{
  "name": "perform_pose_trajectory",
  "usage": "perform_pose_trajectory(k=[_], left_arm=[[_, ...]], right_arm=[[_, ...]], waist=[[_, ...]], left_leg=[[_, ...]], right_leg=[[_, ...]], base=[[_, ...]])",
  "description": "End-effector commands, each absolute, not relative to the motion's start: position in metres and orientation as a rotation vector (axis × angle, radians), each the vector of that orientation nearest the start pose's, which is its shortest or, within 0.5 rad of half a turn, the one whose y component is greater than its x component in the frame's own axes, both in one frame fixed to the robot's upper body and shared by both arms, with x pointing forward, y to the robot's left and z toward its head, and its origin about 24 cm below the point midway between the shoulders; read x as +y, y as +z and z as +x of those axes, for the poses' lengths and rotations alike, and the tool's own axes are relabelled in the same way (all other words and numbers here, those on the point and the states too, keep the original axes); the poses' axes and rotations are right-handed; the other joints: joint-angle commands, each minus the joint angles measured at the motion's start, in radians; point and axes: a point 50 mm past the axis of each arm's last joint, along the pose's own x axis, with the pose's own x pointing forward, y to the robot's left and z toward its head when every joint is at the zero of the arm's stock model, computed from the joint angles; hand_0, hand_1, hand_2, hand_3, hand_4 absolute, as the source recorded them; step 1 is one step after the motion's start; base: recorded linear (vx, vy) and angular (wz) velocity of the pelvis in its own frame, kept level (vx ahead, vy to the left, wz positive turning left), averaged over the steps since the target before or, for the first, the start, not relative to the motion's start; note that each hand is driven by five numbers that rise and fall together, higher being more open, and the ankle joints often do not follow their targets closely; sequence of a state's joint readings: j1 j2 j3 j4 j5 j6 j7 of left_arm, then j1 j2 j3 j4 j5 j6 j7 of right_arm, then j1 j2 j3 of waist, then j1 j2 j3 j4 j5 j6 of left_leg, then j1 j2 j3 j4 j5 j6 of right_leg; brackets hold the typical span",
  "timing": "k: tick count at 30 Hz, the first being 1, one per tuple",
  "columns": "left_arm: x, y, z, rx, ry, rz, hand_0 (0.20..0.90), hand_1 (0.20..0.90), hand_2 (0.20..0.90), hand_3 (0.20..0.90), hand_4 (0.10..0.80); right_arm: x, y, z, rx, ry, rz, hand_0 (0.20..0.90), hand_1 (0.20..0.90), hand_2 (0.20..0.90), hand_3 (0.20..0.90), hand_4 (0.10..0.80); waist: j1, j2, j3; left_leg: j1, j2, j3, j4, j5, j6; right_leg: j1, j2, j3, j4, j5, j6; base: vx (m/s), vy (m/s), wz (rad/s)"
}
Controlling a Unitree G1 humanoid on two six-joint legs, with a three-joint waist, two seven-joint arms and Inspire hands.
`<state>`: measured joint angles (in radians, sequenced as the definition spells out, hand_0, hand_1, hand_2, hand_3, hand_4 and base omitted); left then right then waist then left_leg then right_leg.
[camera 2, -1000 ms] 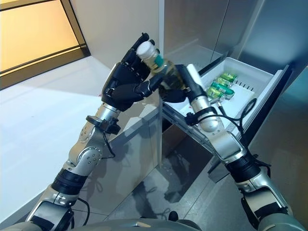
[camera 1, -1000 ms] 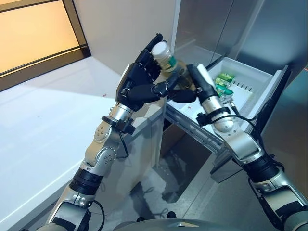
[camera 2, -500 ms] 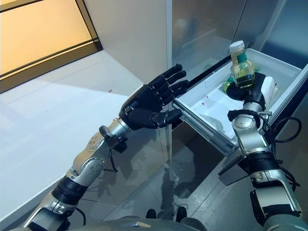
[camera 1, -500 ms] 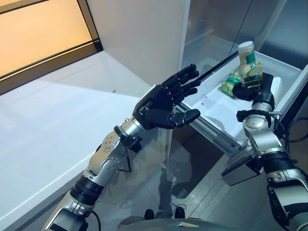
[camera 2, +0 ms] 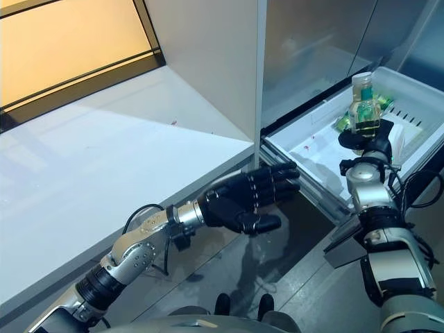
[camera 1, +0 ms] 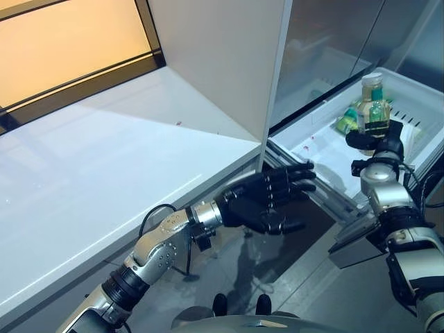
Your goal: Put drinks into fridge and close the fridge
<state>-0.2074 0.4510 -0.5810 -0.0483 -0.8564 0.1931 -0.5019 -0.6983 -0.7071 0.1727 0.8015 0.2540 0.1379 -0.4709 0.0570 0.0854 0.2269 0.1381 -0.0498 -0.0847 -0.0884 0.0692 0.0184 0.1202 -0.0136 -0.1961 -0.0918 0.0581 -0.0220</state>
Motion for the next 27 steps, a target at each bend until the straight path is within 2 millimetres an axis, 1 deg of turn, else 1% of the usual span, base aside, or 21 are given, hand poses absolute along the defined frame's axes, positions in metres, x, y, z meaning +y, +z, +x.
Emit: perform_pose_trajectory(k=[1,2,5,6,7,8,10,12,16,18,19,20,23,25,26,27], left_arm=[[0.078,0.034,0.226,0.252,-1.096,-0.273,0.900,0.900,0.900,0.900,0.800],[0.086,0.021,0.226,0.282,-1.051,-0.204,0.900,0.900,0.900,0.900,0.800],[0.099,-0.002,0.226,0.332,-0.979,-0.103,0.900,0.900,0.900,0.900,0.800],[0.107,-0.013,0.227,0.361,-0.933,-0.053,0.900,0.900,0.900,0.900,0.800],[0.119,-0.028,0.226,0.393,-0.863,0.013,0.900,0.900,0.900,0.900,0.800],[0.122,-0.032,0.226,0.403,-0.841,0.028,0.900,0.900,0.900,0.900,0.800],[0.140,-0.050,0.221,0.449,-0.753,0.090,0.900,0.900,0.900,0.900,0.800],[0.153,-0.063,0.217,0.494,-0.676,0.124,0.900,0.900,0.900,0.900,0.800],[0.175,-0.080,0.213,0.550,-0.530,0.159,0.900,0.900,0.900,0.900,0.800],[0.182,-0.085,0.212,0.572,-0.484,0.165,0.900,0.900,0.900,0.900,0.800],[0.190,-0.089,0.211,0.595,-0.427,0.166,0.900,0.900,0.900,0.900,0.800],[0.192,-0.090,0.211,0.604,-0.407,0.164,0.900,0.900,0.900,0.900,0.800],[0.207,-0.093,0.208,0.641,-0.326,0.159,0.900,0.900,0.900,0.900,0.800],[0.212,-0.094,0.207,0.649,-0.299,0.155,0.900,0.900,0.900,0.900,0.800],[0.216,-0.093,0.208,0.653,-0.285,0.156,0.900,0.900,0.900,0.900,0.800],[0.218,-0.093,0.208,0.653,-0.281,0.155,0.900,0.900,0.900,0.900,0.800]], right_arm=[[-0.314,0.274,0.366,-0.361,-0.623,-0.560,0.300,0.300,0.300,0.200,0.100],[-0.314,0.274,0.369,-0.321,-0.601,-0.569,0.300,0.300,0.300,0.200,0.100],[-0.316,0.271,0.374,-0.236,-0.566,-0.587,0.300,0.300,0.300,0.200,0.100],[-0.317,0.268,0.376,-0.189,-0.546,-0.586,0.300,0.300,0.300,0.200,0.100],[-0.319,0.264,0.378,-0.148,-0.530,-0.587,0.300,0.300,0.300,0.200,0.100],[-0.319,0.263,0.378,-0.128,-0.521,-0.584,0.300,0.300,0.300,0.200,0.100],[-0.326,0.256,0.377,-0.084,-0.511,-0.578,0.300,0.300,0.300,0.200,0.100],[-0.330,0.254,0.377,-0.058,-0.508,-0.575,0.300,0.300,0.300,0.200,0.100],[-0.336,0.252,0.376,-0.025,-0.503,-0.583,0.300,0.300,0.300,0.200,0.100],[-0.339,0.248,0.376,0.006,-0.493,-0.616,0.300,0.300,0.300,0.200,0.100],[-0.340,0.245,0.376,0.060,-0.468,-0.678,0.300,0.300,0.300,0.200,0.100],[-0.340,0.244,0.375,0.080,-0.460,-0.709,0.300,0.300,0.300,0.200,0.100],[-0.348,0.240,0.371,0.216,-0.419,-0.929,0.300,0.300,0.300,0.200,0.100],[-0.350,0.239,0.370,0.259,-0.402,-0.983,0.300,0.300,0.300,0.200,0.100],[-0.351,0.235,0.369,0.327,-0.376,-1.016,0.300,0.300,0.300,0.200,0.100],[-0.352,0.234,0.368,0.352,-0.363,-1.038,0.300,0.300,0.300,0.200,0.100]], waist=[[0.035,-0.051,-0.053],[0.036,-0.048,-0.034],[0.035,-0.043,0.001],[0.035,-0.042,0.018],[0.034,-0.041,0.037],[0.033,-0.040,0.042],[0.035,-0.037,0.069],[0.035,-0.034,0.087],[0.036,-0.029,0.122],[0.037,-0.029,0.132],[0.037,-0.030,0.143],[0.037,-0.031,0.147],[0.042,-0.036,0.161],[0.044,-0.038,0.165],[0.047,-0.040,0.170],[0.048,-0.041,0.172]], left_leg=[[-0.073,0.025,0.075,0.078,-0.060,-0.041],[-0.091,0.027,0.071,0.084,-0.058,-0.042],[-0.124,0.030,0.065,0.094,-0.052,-0.045],[-0.137,0.033,0.063,0.098,-0.049,-0.046],[-0.155,0.041,0.061,0.102,-0.045,-0.047],[-0.160,0.042,0.061,0.104,-0.044,-0.047],[-0.181,0.047,0.055,0.107,-0.041,-0.047],[-0.200,0.052,0.056,0.109,-0.038,-0.049],[-0.237,0.053,0.058,0.114,-0.034,-0.049],[-0.246,0.053,0.057,0.119,-0.034,-0.048],[-0.261,0.051,0.056,0.129,-0.035,-0.048],[-0.267,0.050,0.056,0.133,-0.035,-0.048],[-0.283,0.047,0.054,0.147,-0.037,-0.046],[-0.285,0.045,0.054,0.151,-0.037,-0.045],[-0.289,0.043,0.053,0.157,-0.038,-0.045],[-0.291,0.041,0.052,0.160,-0.039,-0.044]], right_leg=[[-0.019,-0.018,0.003,0.034,-0.025,0.044],[-0.034,-0.018,0.004,0.041,-0.027,0.041],[-0.065,-0.016,0.008,0.056,-0.031,0.035],[-0.079,-0.016,0.010,0.063,-0.032,0.034],[-0.098,-0.014,0.016,0.075,-0.037,0.029],[-0.104,-0.014,0.017,0.079,-0.039,0.027],[-0.132,-0.010,0.024,0.097,-0.046,0.022],[-0.159,-0.008,0.027,0.110,-0.049,0.018],[-0.205,-0.008,0.032,0.136,-0.056,0.013],[-0.216,-0.009,0.031,0.145,-0.058,0.012],[-0.232,-0.010,0.031,0.156,-0.059,0.010],[-0.238,-0.011,0.031,0.160,-0.059,0.010],[-0.252,-0.015,0.027,0.172,-0.061,0.008],[-0.253,-0.016,0.025,0.174,-0.061,0.007],[-0.253,-0.018,0.023,0.177,-0.062,0.006],[-0.255,-0.018,0.023,0.178,-0.061,0.006]], base=[[-0.177,-0.060,0.15],[-0.179,-0.073,0.14],[-0.123,-0.070,0.03],[-0.121,-0.105,0.03],[-0.082,-0.099,0.02],[-0.058,-0.097,0.00],[-0.052,-0.082,-0.01],[-0.057,-0.055,0.01],[-0.057,-0.034,-0.04],[-0.031,-0.035,-0.01],[0.000,0.000,0.00],[-0.033,-0.028,0.00],[0.000,0.000,0.00],[0.000,0.000,0.00],[0.000,0.000,0.00],[0.000,0.000,0.00]])
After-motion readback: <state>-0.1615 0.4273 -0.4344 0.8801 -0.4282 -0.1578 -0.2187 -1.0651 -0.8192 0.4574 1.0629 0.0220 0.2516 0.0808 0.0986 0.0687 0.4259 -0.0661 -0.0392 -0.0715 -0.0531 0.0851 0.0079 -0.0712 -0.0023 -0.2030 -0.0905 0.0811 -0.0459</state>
